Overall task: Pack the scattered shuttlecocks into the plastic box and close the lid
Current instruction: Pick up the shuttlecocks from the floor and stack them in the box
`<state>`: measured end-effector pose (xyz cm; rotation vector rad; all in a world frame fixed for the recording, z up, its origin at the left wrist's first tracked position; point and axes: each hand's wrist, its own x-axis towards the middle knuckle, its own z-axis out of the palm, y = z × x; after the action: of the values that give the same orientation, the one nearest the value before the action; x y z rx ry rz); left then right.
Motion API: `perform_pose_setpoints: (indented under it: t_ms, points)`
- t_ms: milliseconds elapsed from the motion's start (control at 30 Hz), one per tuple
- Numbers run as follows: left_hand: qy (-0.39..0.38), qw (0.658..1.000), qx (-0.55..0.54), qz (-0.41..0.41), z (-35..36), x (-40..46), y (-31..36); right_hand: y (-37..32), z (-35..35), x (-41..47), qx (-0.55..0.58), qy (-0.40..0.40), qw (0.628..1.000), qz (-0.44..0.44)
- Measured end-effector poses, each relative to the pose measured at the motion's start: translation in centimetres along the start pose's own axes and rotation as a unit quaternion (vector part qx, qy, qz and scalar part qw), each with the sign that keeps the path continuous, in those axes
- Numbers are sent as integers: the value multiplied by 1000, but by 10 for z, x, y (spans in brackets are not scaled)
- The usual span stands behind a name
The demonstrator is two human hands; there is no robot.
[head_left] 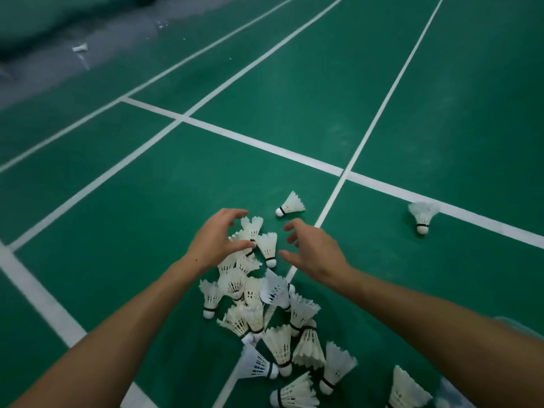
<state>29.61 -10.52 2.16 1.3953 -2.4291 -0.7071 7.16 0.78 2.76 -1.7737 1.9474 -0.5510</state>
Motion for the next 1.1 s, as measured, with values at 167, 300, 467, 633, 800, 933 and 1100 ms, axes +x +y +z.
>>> perform_pose_setpoints:
  t_ms: [167,300,467,633,800,933,1100]
  points:
    - [-84,995,37,-30,0,34,-16,-7,37,37,-19,-14,1000,-13]
    - [-153,988,1,-24,11,53,-23,-5,53,58,-51,-47,997,-17]
    - [-184,982,19,-31,17,61,-28,15,57,62,-41,-111,993,-8]
    - [-131,991,5,-40,13,50,-14,31,30,33,-9,-96,995,12]
    - [-36,996,-70,31,-3,37,48,47,-42,-25,22,-32,999,25]
    - [-30,982,-151,113,-2,17,129,68,-115,-96,55,10,997,47]
    - [-61,948,-261,173,29,-10,227,99,-184,-205,88,97,986,104]
